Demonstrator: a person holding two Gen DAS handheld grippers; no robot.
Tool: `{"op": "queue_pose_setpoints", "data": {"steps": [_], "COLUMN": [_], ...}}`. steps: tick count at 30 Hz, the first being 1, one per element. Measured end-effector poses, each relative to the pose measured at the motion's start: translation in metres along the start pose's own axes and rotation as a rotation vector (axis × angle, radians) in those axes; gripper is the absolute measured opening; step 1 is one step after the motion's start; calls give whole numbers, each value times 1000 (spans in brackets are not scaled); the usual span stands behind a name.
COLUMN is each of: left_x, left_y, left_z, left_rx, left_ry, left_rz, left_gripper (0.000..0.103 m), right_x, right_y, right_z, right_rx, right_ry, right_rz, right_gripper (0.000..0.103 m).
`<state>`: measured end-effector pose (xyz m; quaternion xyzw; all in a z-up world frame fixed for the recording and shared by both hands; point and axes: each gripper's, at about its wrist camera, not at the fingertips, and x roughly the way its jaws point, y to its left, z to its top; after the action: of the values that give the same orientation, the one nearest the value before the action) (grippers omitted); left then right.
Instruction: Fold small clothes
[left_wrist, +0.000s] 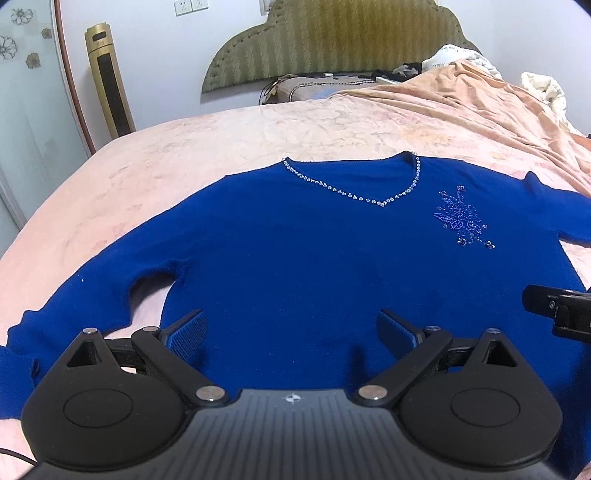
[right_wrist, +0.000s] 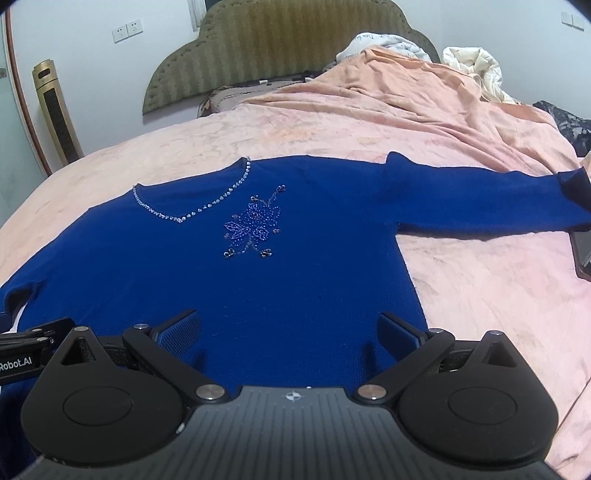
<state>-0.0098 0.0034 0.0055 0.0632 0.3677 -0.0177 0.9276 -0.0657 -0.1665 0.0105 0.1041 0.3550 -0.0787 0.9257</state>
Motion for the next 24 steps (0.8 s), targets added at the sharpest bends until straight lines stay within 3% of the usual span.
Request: {"op": "queue_pose_setpoints", "data": {"steps": [24], "left_x": [-1], "left_y": [0], "left_z": [2], "left_rx": [-3], "left_ry": [0], "left_rz": [-10], "left_gripper": [99], "right_x": [6], "right_y": [5], "right_z": [5], "right_rx": [-46], "right_ry": [1], "right_rz": [8], "right_gripper": [103]}}
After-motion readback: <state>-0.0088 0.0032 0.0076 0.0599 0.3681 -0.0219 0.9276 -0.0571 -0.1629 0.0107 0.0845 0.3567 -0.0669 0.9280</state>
